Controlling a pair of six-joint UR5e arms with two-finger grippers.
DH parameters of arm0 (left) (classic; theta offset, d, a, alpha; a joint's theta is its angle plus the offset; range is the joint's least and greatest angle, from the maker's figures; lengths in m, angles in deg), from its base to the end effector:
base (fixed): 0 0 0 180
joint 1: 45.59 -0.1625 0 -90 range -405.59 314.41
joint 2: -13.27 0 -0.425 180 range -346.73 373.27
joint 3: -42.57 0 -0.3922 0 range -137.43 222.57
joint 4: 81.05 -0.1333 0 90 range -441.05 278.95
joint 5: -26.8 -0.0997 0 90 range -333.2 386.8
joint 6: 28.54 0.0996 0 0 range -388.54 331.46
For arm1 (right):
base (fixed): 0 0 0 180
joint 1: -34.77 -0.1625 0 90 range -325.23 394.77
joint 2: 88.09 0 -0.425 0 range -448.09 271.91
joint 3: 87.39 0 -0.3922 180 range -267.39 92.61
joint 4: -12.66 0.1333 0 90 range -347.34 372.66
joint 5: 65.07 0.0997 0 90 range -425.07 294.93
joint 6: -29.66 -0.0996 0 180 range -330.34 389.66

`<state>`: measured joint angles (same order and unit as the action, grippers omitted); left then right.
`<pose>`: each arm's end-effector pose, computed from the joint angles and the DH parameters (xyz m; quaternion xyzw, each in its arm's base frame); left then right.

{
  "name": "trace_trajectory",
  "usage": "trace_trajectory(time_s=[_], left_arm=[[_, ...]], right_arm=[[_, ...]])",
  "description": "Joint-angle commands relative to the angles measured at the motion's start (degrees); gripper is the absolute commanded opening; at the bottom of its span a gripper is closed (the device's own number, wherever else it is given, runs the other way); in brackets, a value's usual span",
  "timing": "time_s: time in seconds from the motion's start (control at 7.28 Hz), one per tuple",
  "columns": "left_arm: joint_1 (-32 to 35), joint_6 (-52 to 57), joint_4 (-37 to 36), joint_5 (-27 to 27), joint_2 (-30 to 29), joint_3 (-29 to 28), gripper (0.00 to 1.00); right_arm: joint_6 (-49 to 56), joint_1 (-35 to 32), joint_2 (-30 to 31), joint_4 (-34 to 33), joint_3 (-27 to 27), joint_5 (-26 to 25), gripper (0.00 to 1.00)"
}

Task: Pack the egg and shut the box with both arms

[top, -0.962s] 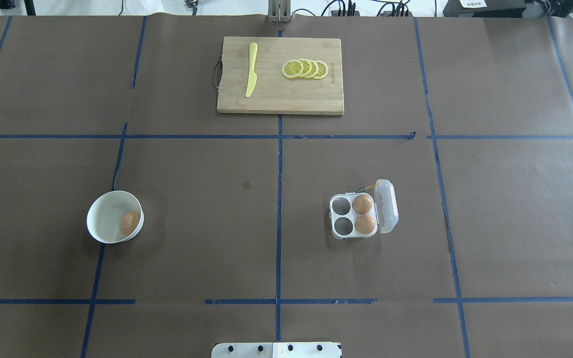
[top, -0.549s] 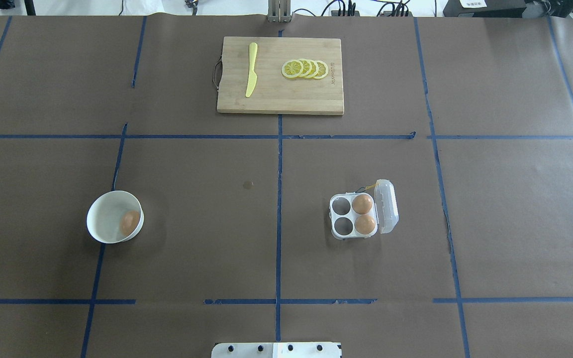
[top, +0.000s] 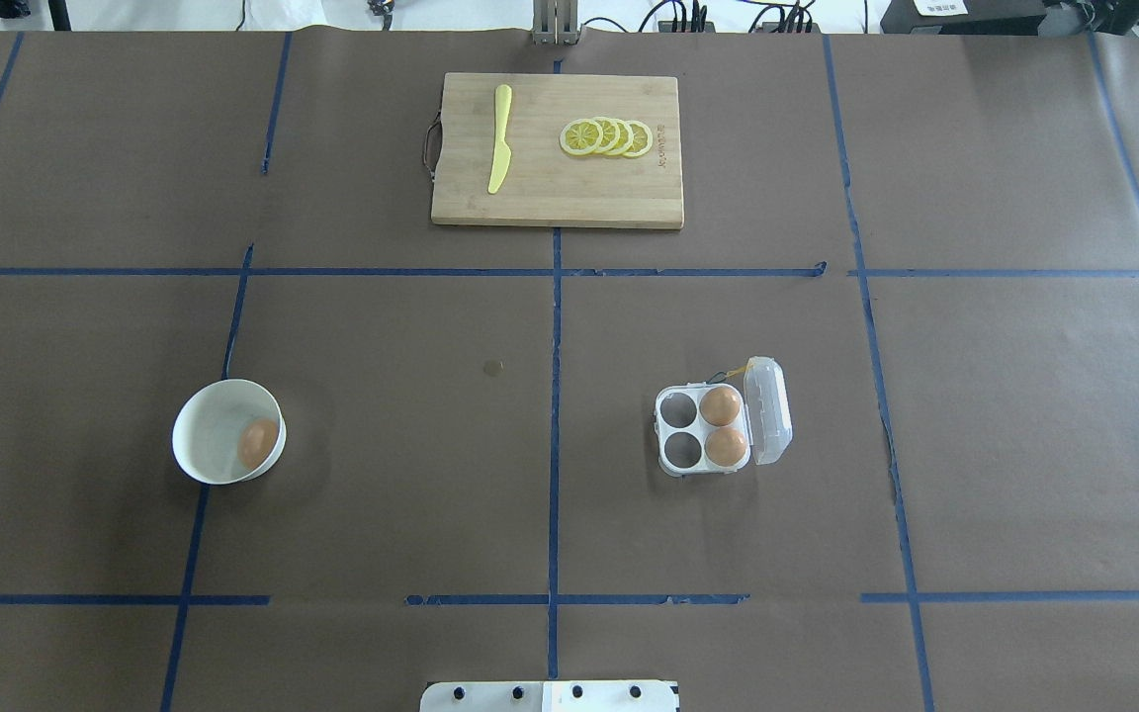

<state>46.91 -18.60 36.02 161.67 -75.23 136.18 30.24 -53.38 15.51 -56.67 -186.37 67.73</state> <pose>-0.0849 -0.4990 0.5859 0.2715 0.3419 0.1540 0.8864 0.0525 -0.4089 0.6498 0.1260 -0.3627 -0.0705 0.9207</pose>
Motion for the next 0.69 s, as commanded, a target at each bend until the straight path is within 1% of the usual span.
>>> trace_trajectory(time_s=[0.0,0.14,0.27,0.41,0.55], left_arm=[[-0.2,-0.6,16.0,0.5,-1.2,-2.2,1.00],[-0.3,-4.6,18.0,3.4,-1.3,-2.0,1.00],[-0.4,-5.4,20.4,4.6,-1.3,-2.1,1.00],[-1.8,-5.1,24.7,5.0,-0.7,-1.7,1.00],[-7.7,-5.6,26.5,6.3,-0.7,-1.5,1.00]], right_arm=[[-0.3,0.1,-0.3,1.0,-0.2,0.0,1.00],[-0.3,0.1,-0.7,1.2,-0.3,0.0,1.00],[-0.4,0.1,-0.8,2.2,-0.6,0.3,1.00],[-0.5,0.2,-0.9,2.4,-0.7,1.3,1.00],[-0.6,0.3,-0.9,2.4,-0.6,3.9,1.00]])
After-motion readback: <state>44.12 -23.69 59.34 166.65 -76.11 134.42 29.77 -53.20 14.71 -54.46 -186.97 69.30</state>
